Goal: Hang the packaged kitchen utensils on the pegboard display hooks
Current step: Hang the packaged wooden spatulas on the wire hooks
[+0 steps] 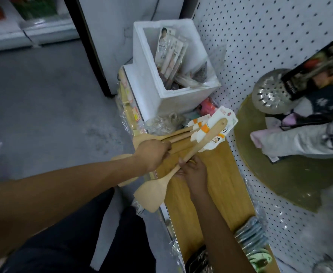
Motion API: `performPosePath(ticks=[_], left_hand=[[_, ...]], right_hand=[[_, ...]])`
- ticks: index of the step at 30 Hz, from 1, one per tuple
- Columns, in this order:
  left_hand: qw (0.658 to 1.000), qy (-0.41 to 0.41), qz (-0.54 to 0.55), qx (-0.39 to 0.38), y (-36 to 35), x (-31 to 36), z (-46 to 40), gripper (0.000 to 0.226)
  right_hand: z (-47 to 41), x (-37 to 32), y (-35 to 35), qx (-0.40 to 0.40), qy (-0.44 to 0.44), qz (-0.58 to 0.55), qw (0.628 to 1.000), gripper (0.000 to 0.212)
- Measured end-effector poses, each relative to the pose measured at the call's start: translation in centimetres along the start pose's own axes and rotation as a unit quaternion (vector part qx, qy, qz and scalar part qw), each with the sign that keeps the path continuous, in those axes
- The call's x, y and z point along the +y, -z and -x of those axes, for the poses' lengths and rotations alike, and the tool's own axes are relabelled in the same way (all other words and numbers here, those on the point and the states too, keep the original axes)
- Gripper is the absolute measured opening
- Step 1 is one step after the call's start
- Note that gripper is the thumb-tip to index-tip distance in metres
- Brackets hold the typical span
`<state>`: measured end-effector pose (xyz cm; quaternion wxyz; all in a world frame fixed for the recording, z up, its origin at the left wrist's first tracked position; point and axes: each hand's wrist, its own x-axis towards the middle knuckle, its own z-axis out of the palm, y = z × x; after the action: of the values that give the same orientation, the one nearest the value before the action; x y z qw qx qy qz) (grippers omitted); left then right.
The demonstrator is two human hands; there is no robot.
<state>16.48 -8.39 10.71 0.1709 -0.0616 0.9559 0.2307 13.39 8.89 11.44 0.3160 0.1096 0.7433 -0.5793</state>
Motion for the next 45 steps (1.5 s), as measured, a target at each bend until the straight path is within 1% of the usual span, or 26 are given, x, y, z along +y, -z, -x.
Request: performPosePath(ticks=[3, 5, 10, 13, 15, 18, 21, 25, 28, 33, 34, 36, 38, 40, 43, 45], left_hand=[[0.999, 0.014, -0.018, 0.026, 2.6, 0.8, 2.7, 0.031], [0.999, 0.022, -0.023, 0.03, 4.4, 1.5, 4.6, 0.03], [0.999, 0.035, 0.032, 0.01, 8.3, 3.0, 8.5, 0.022], [0.997, 0.025, 0.069, 0.0, 10.1, 3.7, 10.3, 0.017], [0.997, -0.002, 0.081, -0.003, 11.1, 4.0, 11.2, 0.018], [0.994, -0.063, 0.085, 0.0, 12.4, 4.3, 12.5, 0.024], [0.99, -0.098, 0.096, -0.013, 13.2, 4.6, 13.9, 0.021], [0.984, -0.152, 0.085, -0.027, 13.7, 5.4, 15.7, 0.018], [0.977, -0.192, 0.086, -0.034, 13.7, 6.4, 17.0, 0.021], [0.961, -0.249, 0.096, -0.071, 14.1, 9.3, 19.1, 0.027], [0.956, -0.264, 0.096, -0.08, 14.3, 10.1, 19.6, 0.026], [0.945, -0.294, 0.105, -0.097, 14.5, 11.6, 20.5, 0.015], [0.937, -0.317, 0.11, -0.101, 14.3, 13.1, 21.1, 0.019], [0.93, -0.338, 0.104, -0.098, 14.1, 14.7, 22.2, 0.013], [0.921, -0.36, 0.104, -0.106, 13.7, 17.5, 24.1, 0.015], [0.916, -0.376, 0.097, -0.097, 13.2, 19.0, 24.9, 0.015]], right_hand=[[2.8, -1.7, 0.8, -0.01, 0.017, 0.013, 1.0, 0.011], [4.9, -2.9, 1.4, -0.006, 0.028, 0.021, 0.999, 0.01], [9.7, -5.9, 2.4, -0.002, 0.058, 0.014, 0.998, 0.01], [12.2, -7.4, 2.8, 0.009, 0.067, 0.0, 0.998, 0.011], [13.8, -8.0, 2.9, 0.019, 0.075, -0.004, 0.997, 0.012], [16.6, -8.0, 2.8, 0.032, 0.089, -0.011, 0.995, 0.012], [19.8, -7.7, 2.4, 0.065, 0.097, 0.01, 0.993, 0.013], [24.2, -6.6, 1.9, 0.108, 0.103, 0.013, 0.989, 0.007], [27.2, -5.9, 1.9, 0.138, 0.109, 0.007, 0.984, 0.011], [32.8, -5.4, 3.0, 0.195, 0.126, -0.003, 0.973, 0.016], [34.0, -5.3, 3.3, 0.21, 0.126, -0.005, 0.97, 0.017], [36.4, -5.1, 4.1, 0.237, 0.126, -0.008, 0.963, 0.021], [38.2, -4.7, 5.1, 0.258, 0.126, -0.011, 0.958, 0.024], [40.0, -4.0, 6.0, 0.283, 0.129, -0.015, 0.95, 0.022], [42.5, -2.9, 7.4, 0.321, 0.136, -0.027, 0.937, 0.013], [44.1, -2.3, 8.5, 0.341, 0.145, -0.021, 0.929, 0.012]])
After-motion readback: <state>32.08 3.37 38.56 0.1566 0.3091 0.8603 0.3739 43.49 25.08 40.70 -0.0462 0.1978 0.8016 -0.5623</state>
